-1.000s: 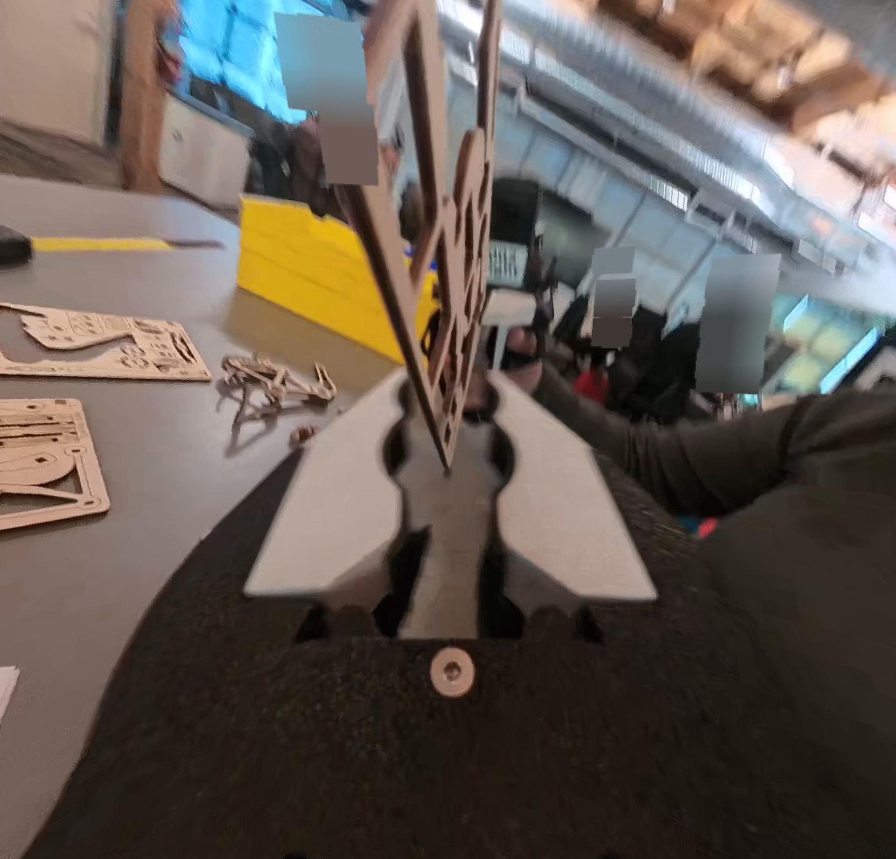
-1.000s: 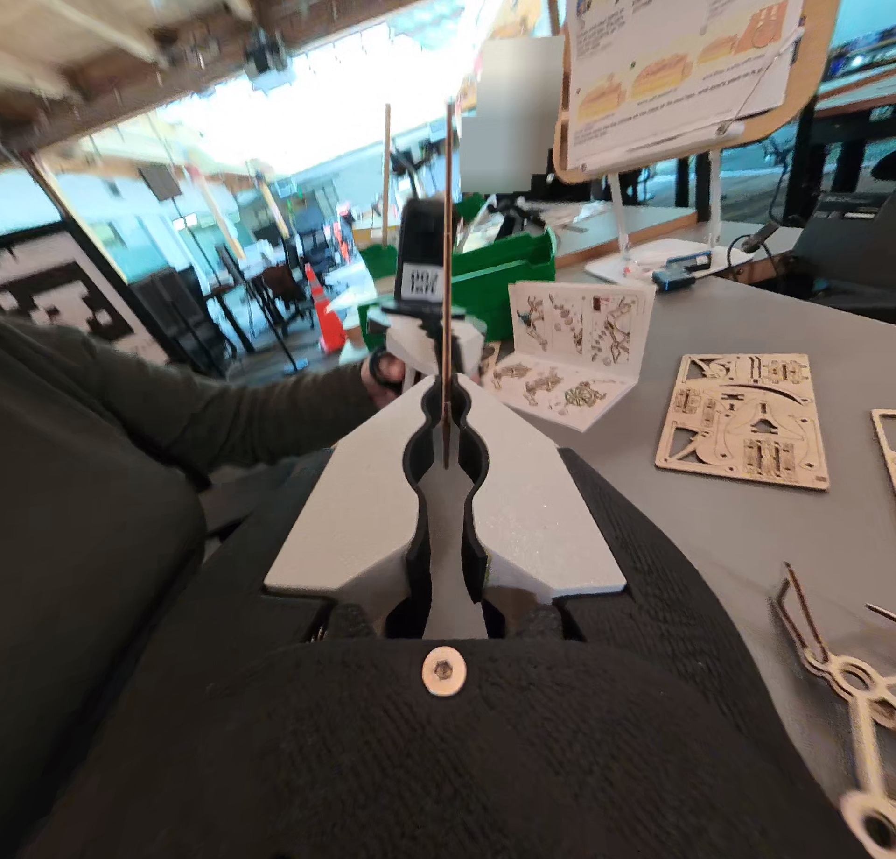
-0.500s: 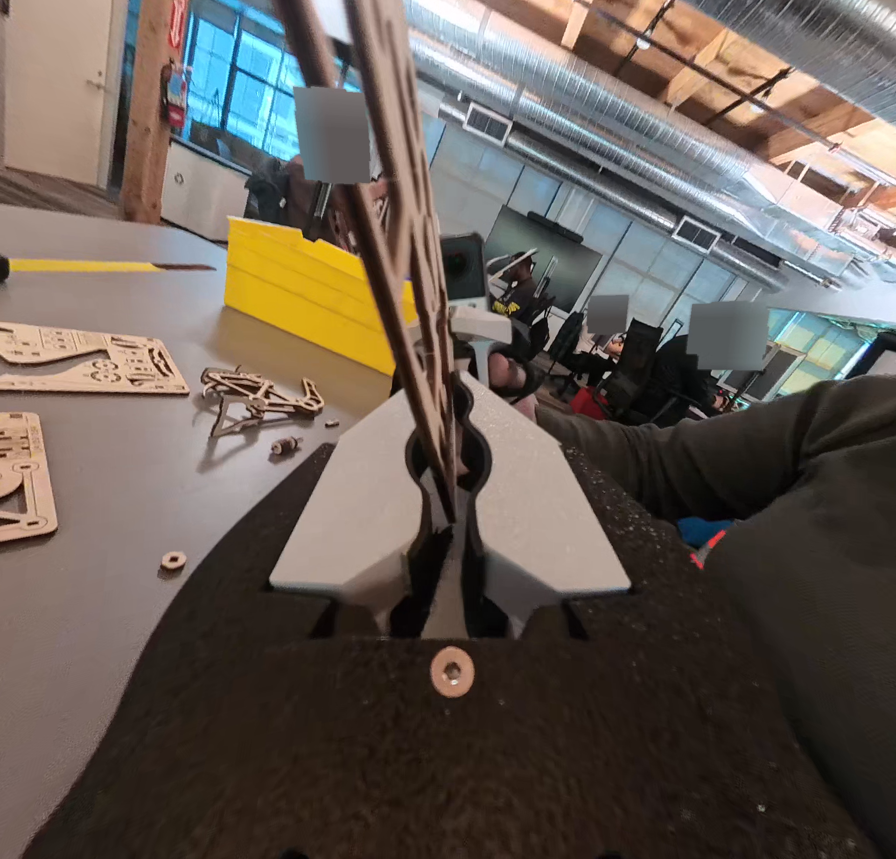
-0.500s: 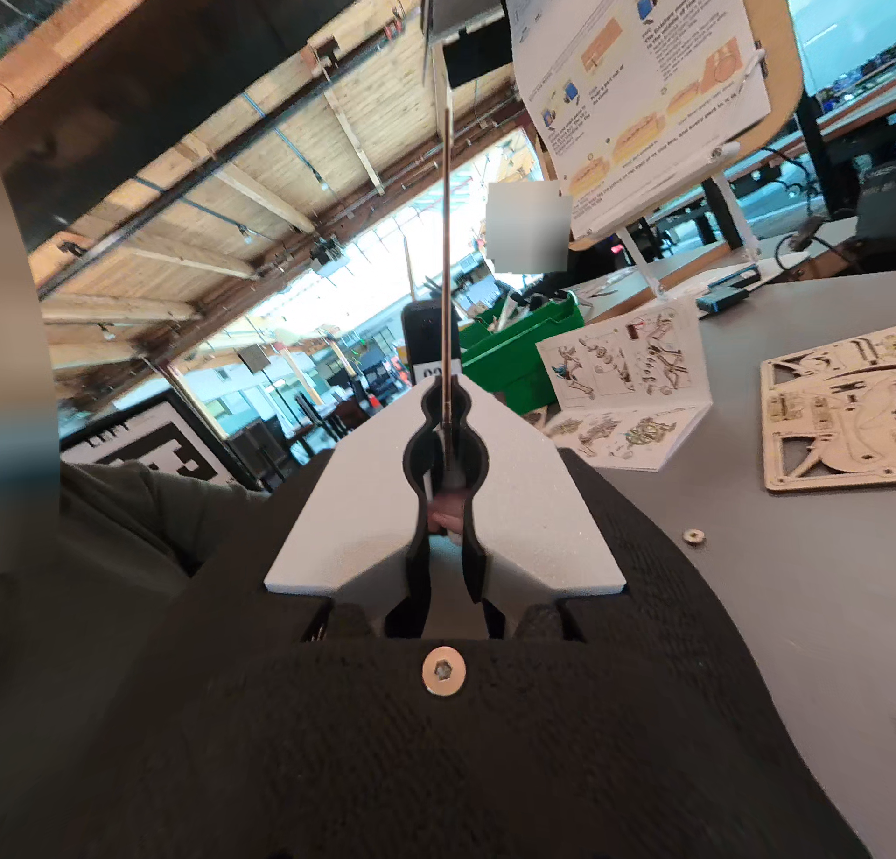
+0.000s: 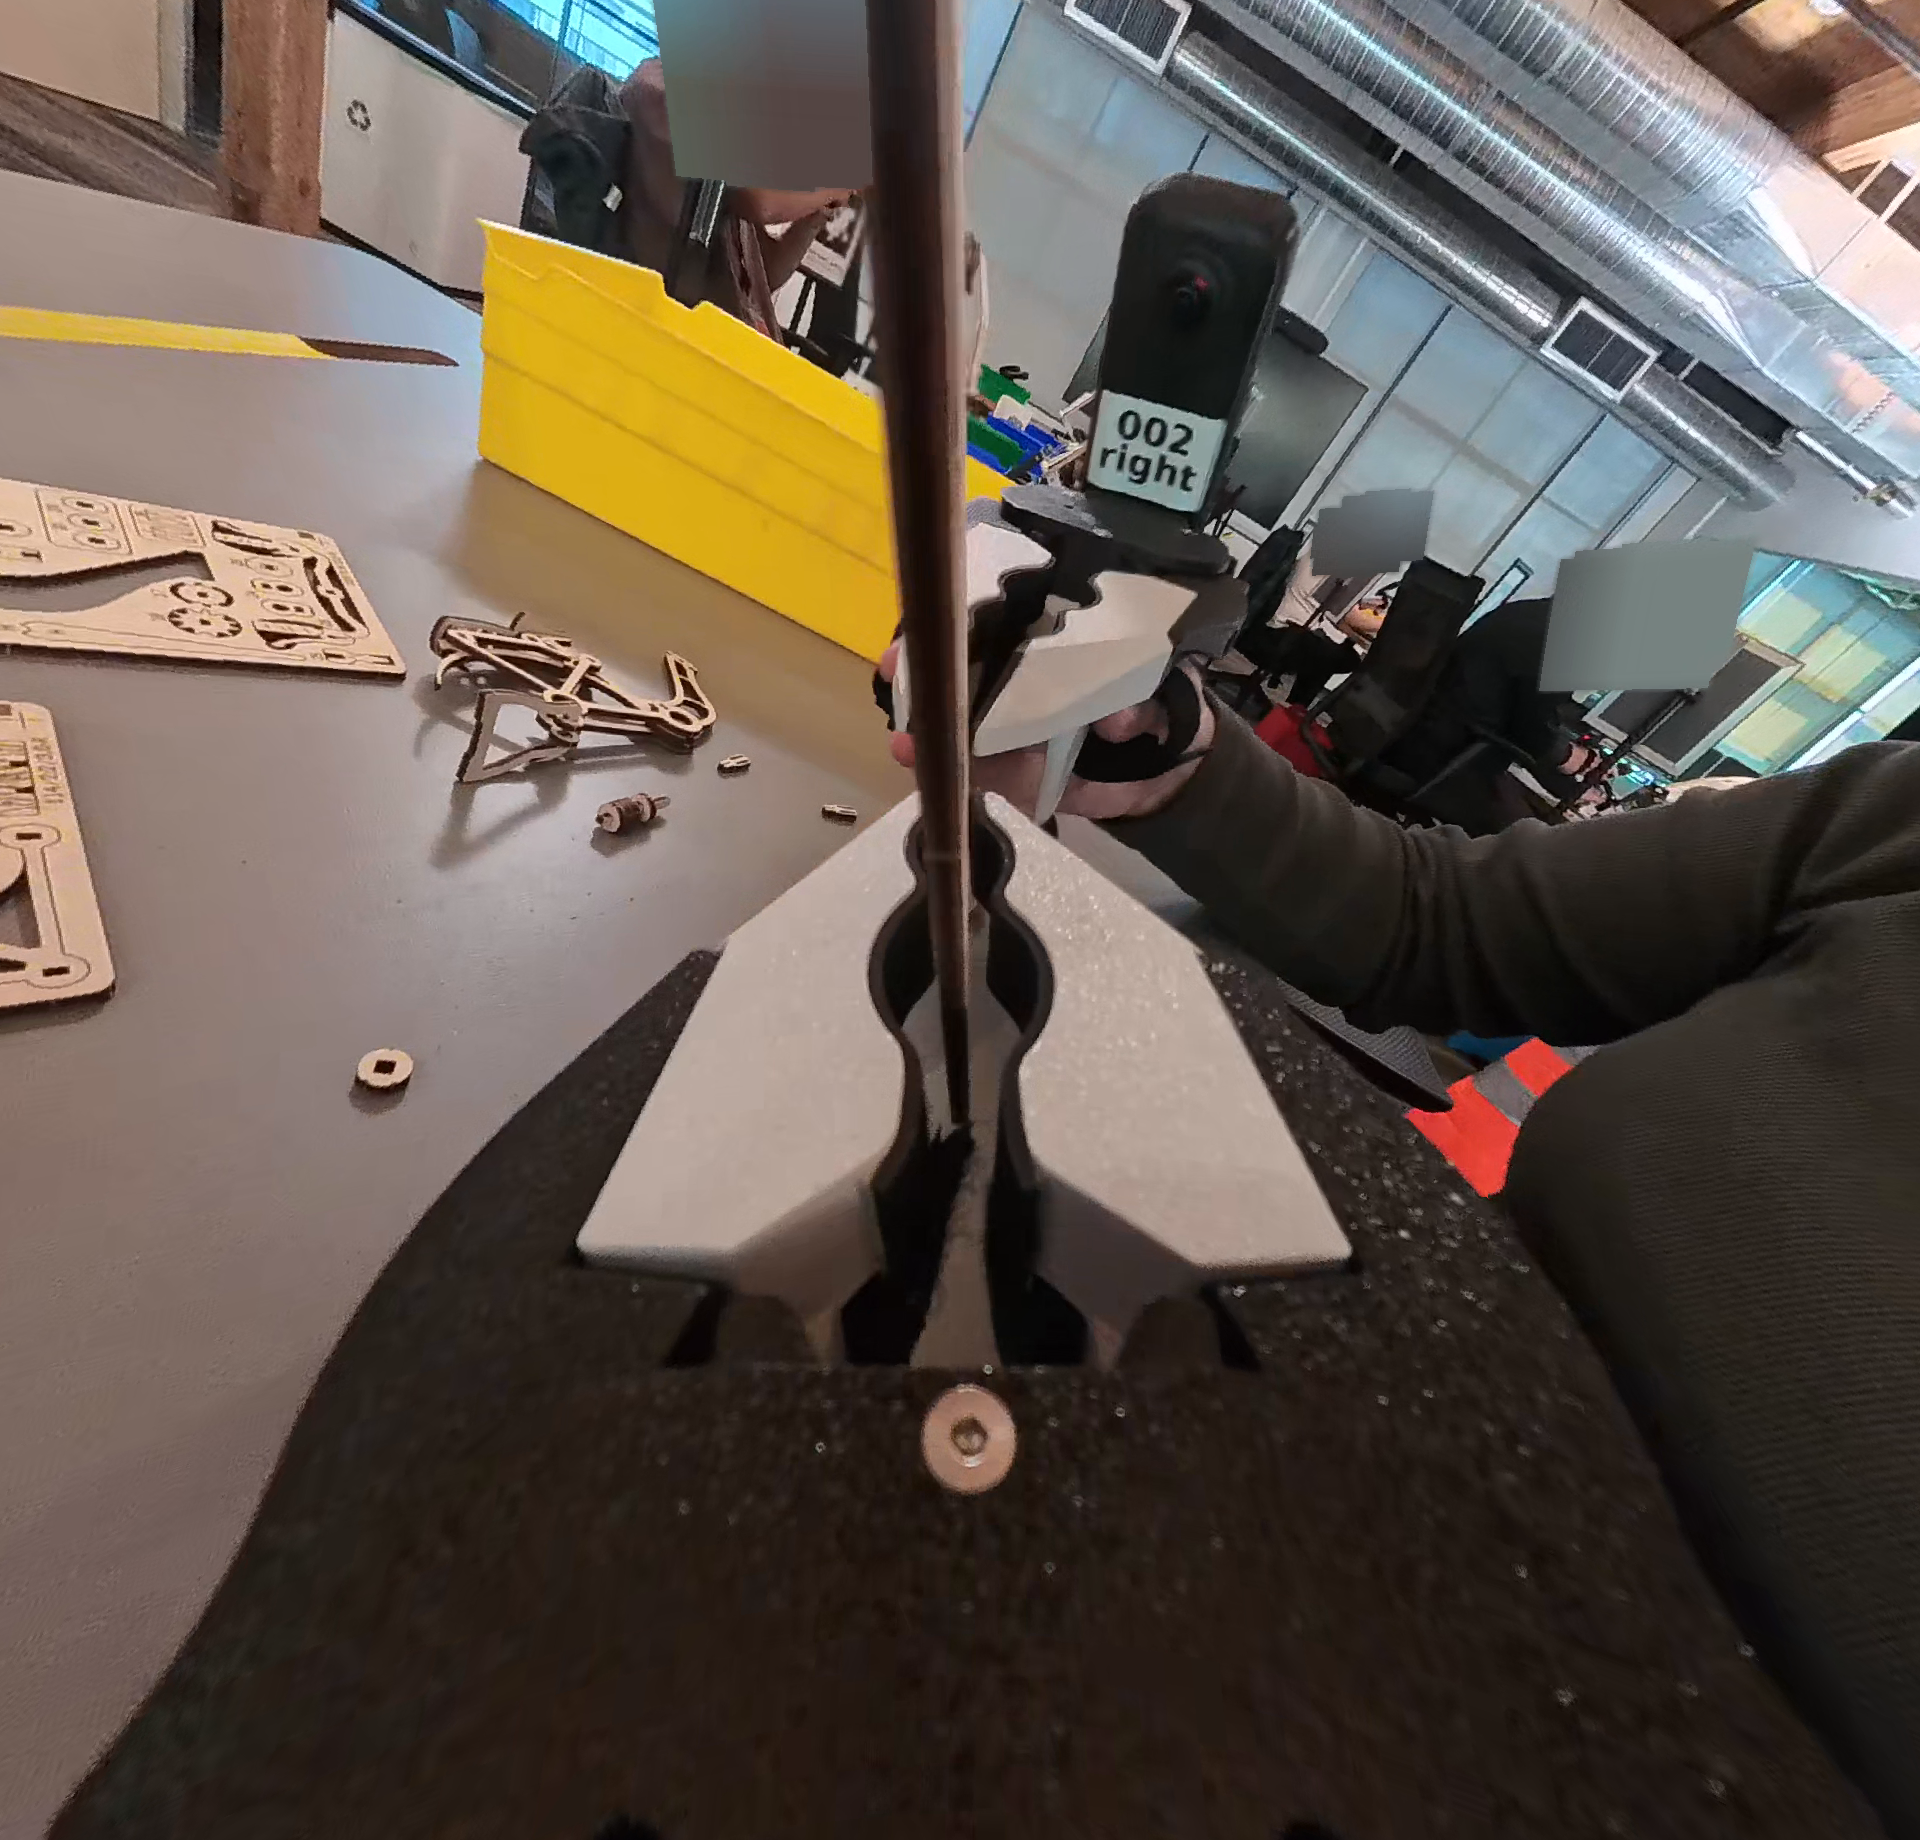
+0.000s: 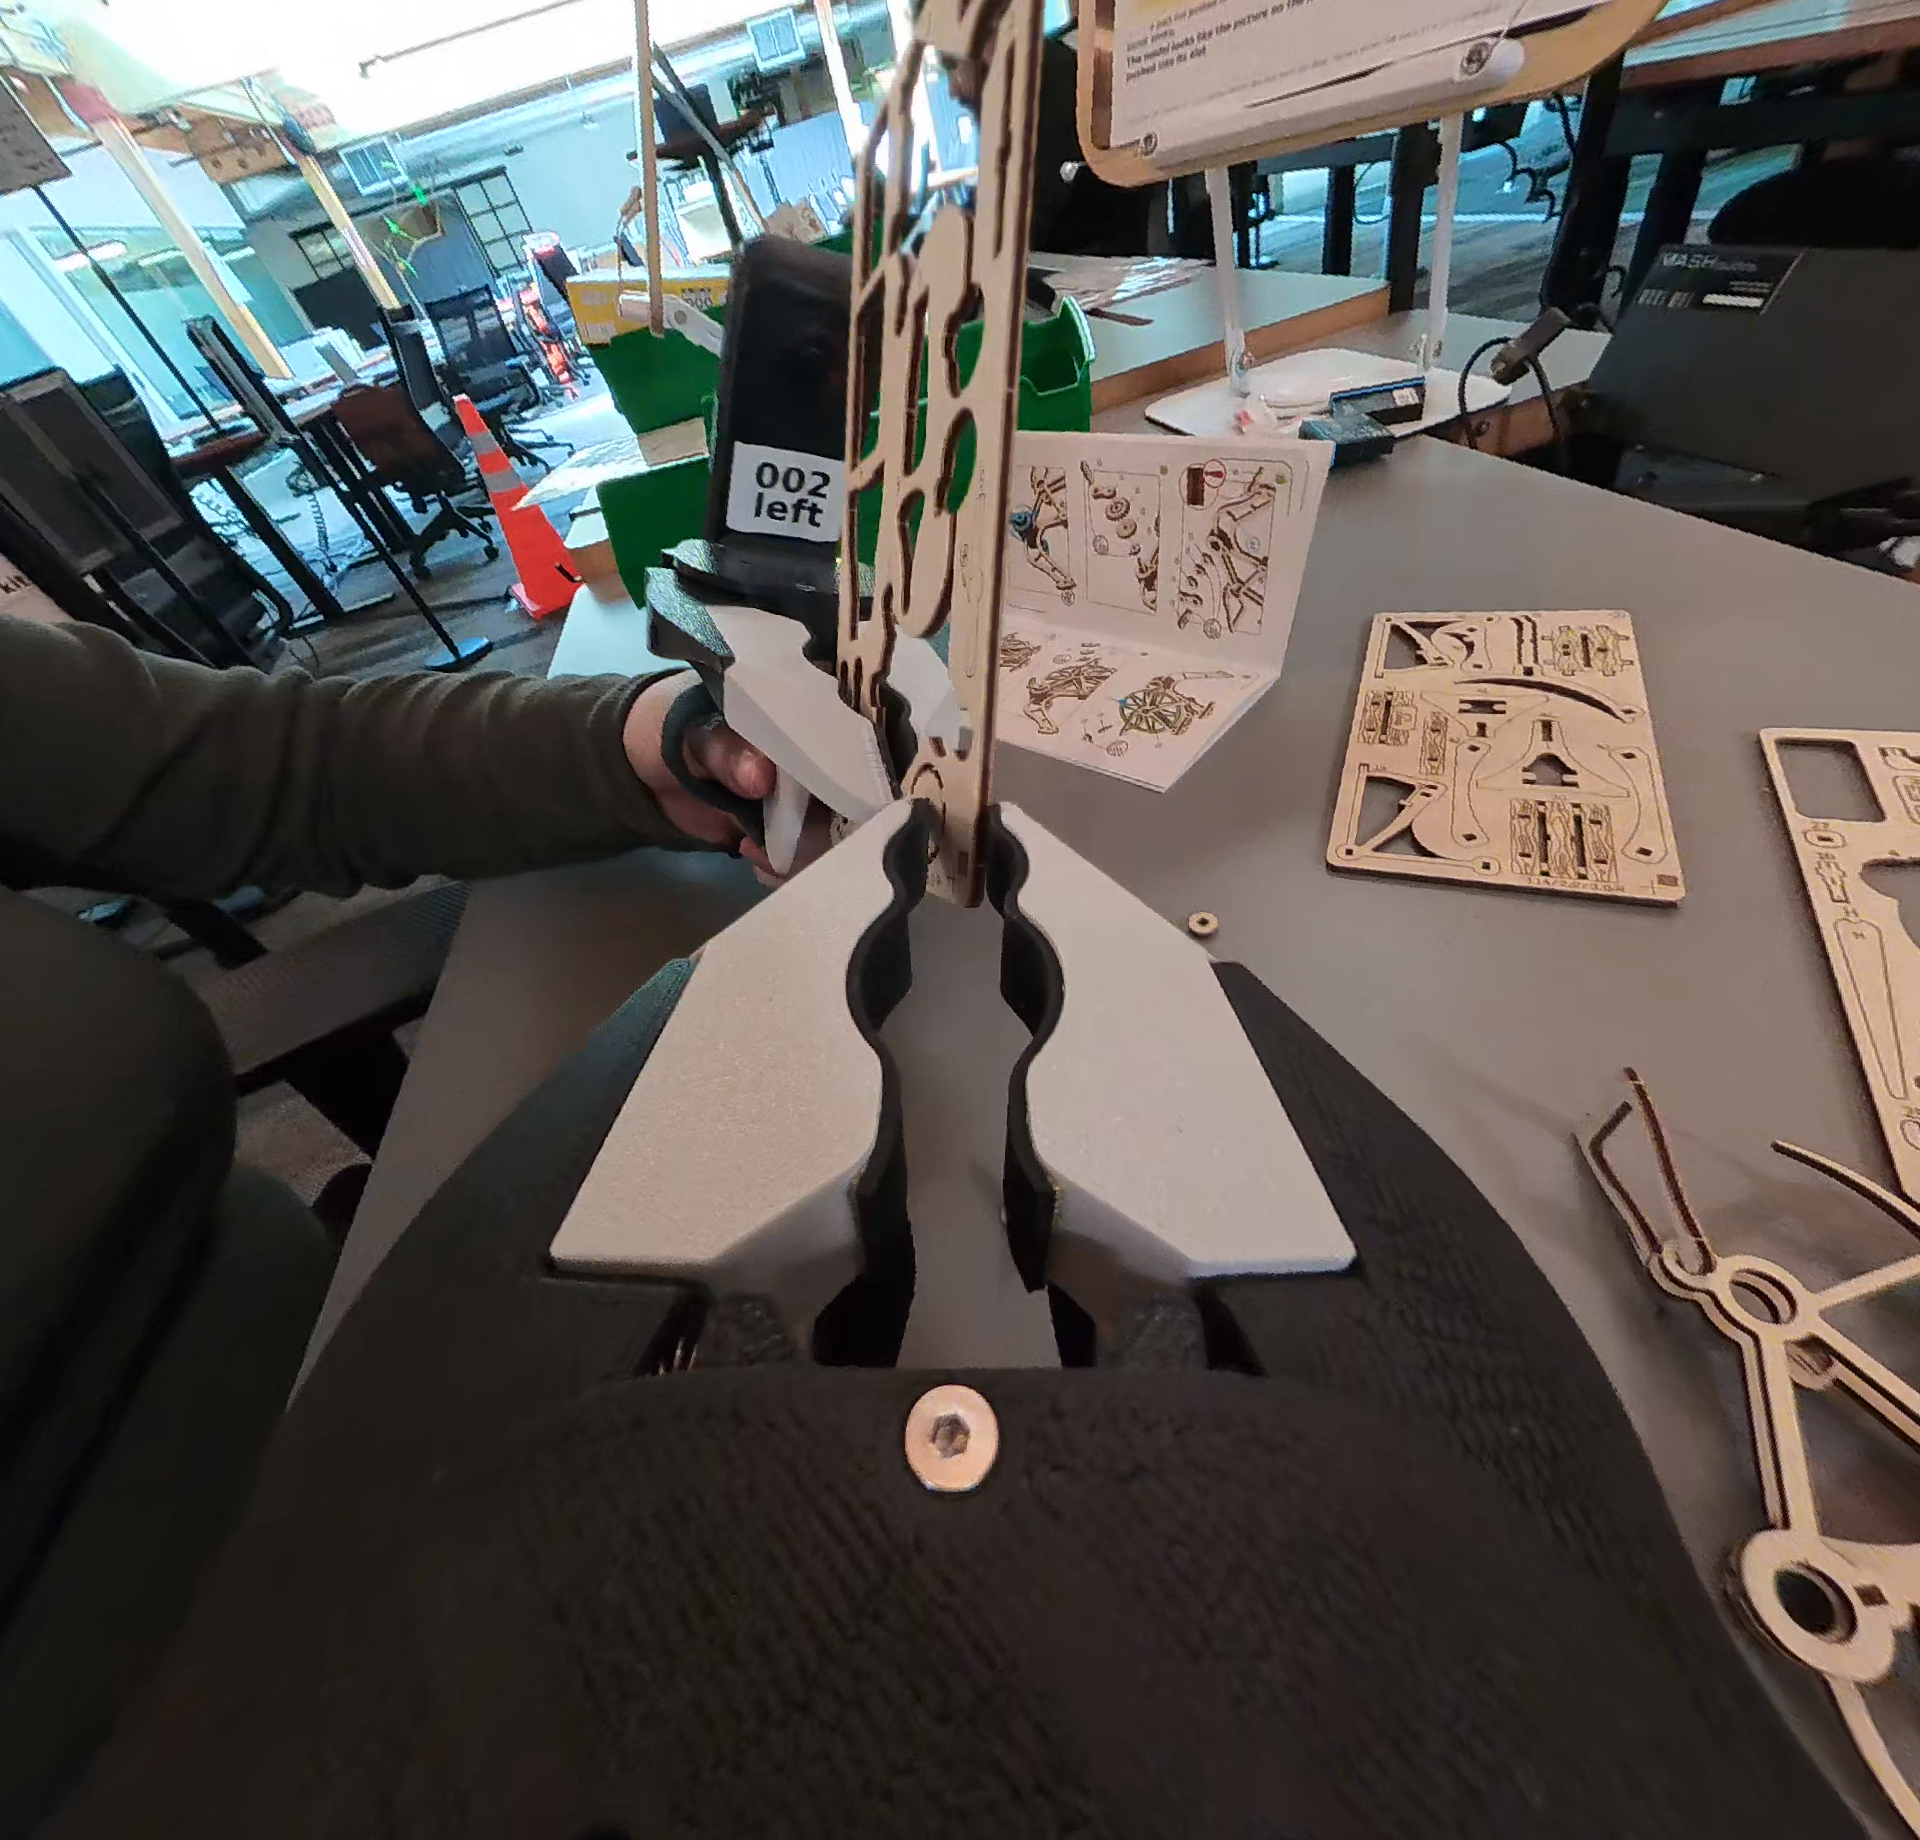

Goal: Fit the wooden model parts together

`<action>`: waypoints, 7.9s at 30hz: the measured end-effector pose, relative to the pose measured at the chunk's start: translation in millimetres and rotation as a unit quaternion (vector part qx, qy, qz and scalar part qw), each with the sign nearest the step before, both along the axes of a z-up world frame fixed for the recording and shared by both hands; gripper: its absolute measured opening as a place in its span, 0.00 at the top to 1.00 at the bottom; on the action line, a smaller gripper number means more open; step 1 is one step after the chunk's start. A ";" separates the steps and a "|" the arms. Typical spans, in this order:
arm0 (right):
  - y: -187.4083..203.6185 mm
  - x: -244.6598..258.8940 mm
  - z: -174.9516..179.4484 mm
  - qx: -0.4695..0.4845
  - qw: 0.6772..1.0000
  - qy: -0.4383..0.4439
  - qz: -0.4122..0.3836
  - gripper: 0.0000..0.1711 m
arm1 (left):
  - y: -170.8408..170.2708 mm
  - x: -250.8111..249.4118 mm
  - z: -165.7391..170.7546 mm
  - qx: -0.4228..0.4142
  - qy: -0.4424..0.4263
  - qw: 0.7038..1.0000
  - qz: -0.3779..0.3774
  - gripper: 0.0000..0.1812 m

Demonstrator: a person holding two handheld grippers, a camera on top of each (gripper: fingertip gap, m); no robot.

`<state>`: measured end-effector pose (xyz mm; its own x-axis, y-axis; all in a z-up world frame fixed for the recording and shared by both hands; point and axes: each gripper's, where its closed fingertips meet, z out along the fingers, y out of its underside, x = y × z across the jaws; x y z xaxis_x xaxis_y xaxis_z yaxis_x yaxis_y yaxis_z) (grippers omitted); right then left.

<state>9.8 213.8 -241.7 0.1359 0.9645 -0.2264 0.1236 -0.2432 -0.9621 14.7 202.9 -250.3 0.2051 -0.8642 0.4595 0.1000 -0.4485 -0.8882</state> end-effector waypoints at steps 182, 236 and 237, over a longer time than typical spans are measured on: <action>14.6 3.6 -32.1 -0.005 0.998 -0.051 -0.043 0.81 | 20.2 -4.9 -32.7 0.040 0.121 0.987 0.100 1.00; -3.4 40.9 44.1 0.015 0.981 0.185 0.053 1.00 | -11.1 -8.4 31.2 0.182 -0.047 0.982 0.029 0.77; -0.8 43.6 46.0 0.002 0.979 0.195 0.051 1.00 | -8.1 -11.1 32.3 0.162 -0.058 0.985 0.030 0.77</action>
<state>53.4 213.0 -195.8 -0.0578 0.9697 -0.2375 -0.2306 -0.2445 -0.9418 3.6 194.8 -218.0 0.2230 -0.9573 0.1840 0.2260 -0.1328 -0.9650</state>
